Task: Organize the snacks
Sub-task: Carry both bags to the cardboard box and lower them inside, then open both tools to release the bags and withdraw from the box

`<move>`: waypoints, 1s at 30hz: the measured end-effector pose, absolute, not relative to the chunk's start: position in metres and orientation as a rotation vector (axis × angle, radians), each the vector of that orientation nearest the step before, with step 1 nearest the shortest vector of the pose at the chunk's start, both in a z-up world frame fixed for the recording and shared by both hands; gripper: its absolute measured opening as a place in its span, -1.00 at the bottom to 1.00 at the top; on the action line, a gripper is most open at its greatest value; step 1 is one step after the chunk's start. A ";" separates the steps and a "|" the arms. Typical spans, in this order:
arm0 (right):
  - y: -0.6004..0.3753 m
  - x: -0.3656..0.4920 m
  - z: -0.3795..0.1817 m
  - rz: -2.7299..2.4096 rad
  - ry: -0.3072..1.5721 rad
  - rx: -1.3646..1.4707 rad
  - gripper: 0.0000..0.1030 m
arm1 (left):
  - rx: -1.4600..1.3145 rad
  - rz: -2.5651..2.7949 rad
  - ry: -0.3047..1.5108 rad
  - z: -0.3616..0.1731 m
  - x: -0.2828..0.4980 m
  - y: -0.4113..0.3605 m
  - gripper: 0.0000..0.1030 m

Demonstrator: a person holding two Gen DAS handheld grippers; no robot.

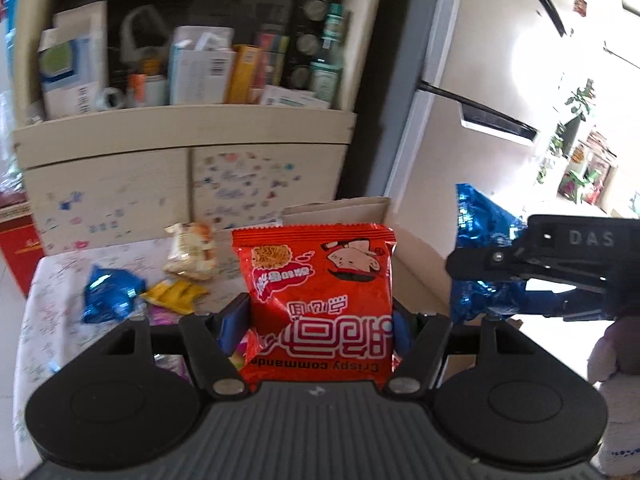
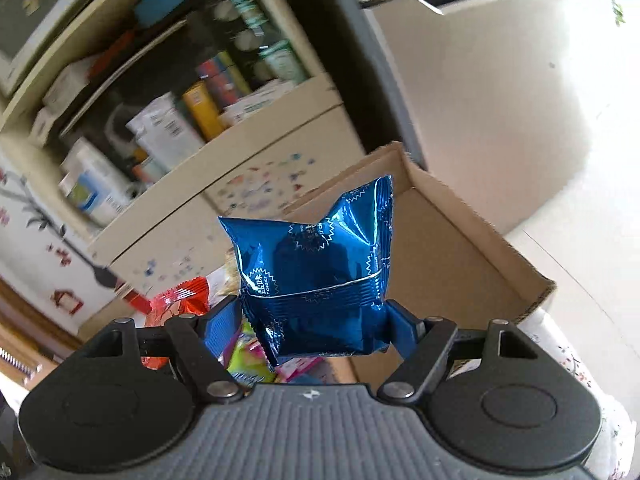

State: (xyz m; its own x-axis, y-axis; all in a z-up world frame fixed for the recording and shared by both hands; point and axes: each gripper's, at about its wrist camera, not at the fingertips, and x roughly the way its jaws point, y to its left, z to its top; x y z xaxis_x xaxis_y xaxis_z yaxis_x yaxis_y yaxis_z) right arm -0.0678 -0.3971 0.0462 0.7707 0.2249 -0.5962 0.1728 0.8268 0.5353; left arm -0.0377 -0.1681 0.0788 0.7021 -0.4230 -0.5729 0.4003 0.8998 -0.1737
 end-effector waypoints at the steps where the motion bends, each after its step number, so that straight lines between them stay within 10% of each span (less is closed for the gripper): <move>1: -0.400 -0.066 0.045 0.021 0.705 0.624 0.59 | -0.034 -0.466 0.648 0.078 -0.035 -0.174 0.31; 17: -0.428 -0.054 0.027 -0.150 0.746 0.787 0.63 | -0.009 -0.533 0.749 0.048 0.004 -0.243 0.32; 30: -0.423 -0.053 0.029 -0.151 0.739 0.776 0.87 | -0.008 -0.577 0.732 0.063 0.012 -0.231 0.81</move>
